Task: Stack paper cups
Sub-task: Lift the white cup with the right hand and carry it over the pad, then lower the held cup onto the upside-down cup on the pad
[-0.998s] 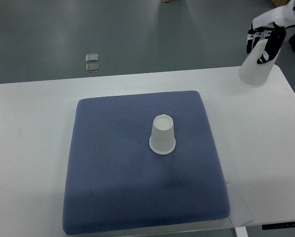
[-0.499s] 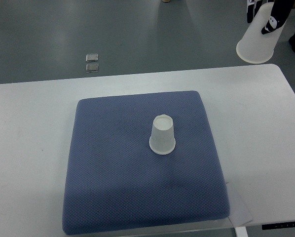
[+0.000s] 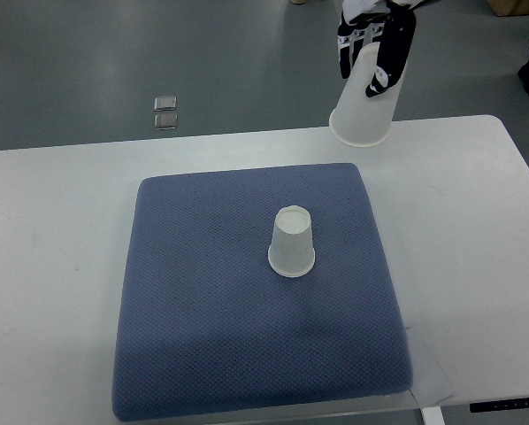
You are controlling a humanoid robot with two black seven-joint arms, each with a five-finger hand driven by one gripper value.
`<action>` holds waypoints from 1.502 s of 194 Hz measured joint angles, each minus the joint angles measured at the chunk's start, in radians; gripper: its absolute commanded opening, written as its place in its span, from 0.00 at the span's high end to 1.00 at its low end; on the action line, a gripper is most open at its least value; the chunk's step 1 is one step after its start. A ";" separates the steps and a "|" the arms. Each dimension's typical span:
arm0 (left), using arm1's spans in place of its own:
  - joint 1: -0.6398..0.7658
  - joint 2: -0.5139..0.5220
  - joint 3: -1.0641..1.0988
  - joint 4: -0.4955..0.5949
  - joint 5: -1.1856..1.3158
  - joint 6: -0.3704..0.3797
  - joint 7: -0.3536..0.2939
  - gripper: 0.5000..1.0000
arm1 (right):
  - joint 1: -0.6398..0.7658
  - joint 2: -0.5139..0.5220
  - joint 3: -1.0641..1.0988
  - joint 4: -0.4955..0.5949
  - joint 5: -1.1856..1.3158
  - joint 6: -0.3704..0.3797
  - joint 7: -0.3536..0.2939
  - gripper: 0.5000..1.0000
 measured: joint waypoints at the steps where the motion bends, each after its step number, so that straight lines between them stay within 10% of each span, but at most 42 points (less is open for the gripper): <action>1: 0.000 0.000 0.000 0.000 0.000 0.000 0.000 0.00 | -0.002 0.002 0.003 -0.001 0.001 0.000 0.000 0.70; 292: 0.000 0.000 0.000 0.000 0.000 0.000 0.000 0.00 | -0.219 0.146 0.123 -0.027 0.096 -0.083 -0.009 0.69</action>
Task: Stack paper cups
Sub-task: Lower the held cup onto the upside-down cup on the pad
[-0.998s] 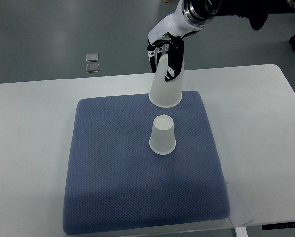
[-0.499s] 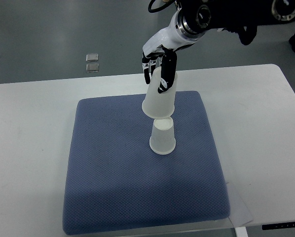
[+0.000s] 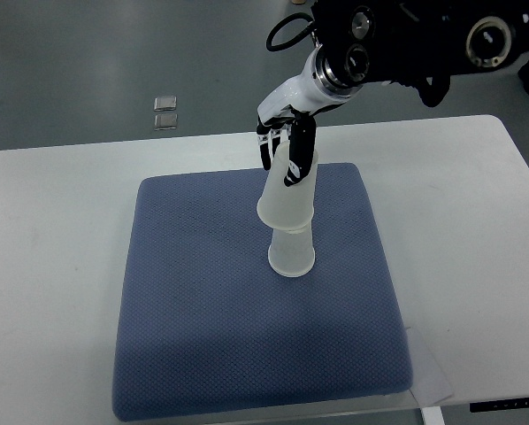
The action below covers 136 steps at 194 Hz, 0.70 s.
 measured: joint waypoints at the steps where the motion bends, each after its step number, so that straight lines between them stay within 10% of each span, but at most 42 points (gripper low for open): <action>1: 0.000 0.000 0.000 0.000 0.000 0.000 0.000 0.00 | 0.000 0.000 0.000 0.000 0.000 -0.001 0.000 0.69; 136: 0.000 0.000 0.000 0.000 0.000 0.000 0.000 0.00 | -0.031 0.019 -0.011 0.002 -0.001 -0.037 0.000 0.68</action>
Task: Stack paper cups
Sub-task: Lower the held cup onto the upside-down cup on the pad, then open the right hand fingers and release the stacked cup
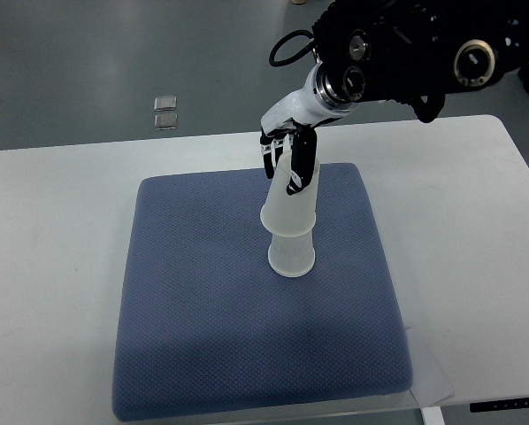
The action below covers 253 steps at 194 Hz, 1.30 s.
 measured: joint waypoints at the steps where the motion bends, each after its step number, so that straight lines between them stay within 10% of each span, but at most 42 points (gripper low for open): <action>1: 0.000 0.000 0.000 0.000 0.000 0.000 0.000 0.00 | 0.000 0.000 0.000 0.000 0.000 0.000 0.000 0.68; 253: 0.000 0.000 0.000 0.000 0.000 0.000 0.000 0.00 | -0.044 0.028 -0.022 0.001 -0.002 -0.035 0.004 0.49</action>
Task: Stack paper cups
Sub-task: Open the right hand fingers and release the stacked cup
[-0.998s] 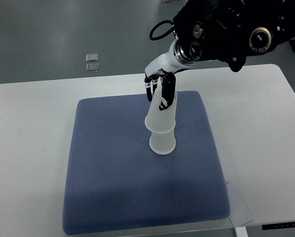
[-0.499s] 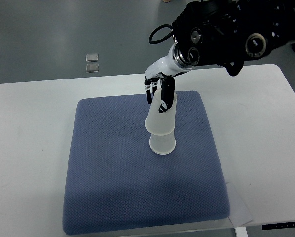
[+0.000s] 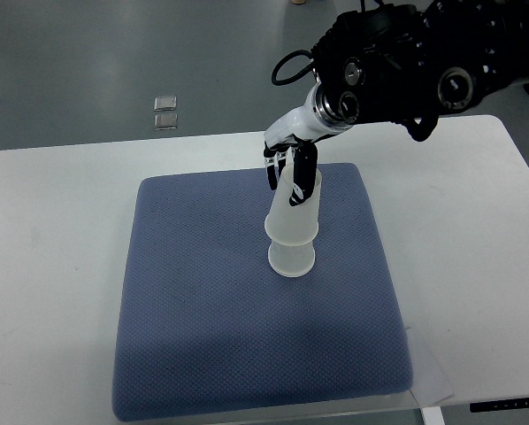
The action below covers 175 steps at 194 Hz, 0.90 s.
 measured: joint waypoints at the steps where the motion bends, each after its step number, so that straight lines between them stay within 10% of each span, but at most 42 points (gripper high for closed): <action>1: 0.000 0.000 0.000 0.000 0.000 0.000 0.000 0.00 | 0.000 0.000 0.000 0.000 0.000 0.000 0.000 0.49; 175: 0.000 0.000 0.000 0.000 0.000 0.000 0.000 0.00 | 0.013 -0.047 -0.001 -0.002 0.005 -0.002 0.002 0.41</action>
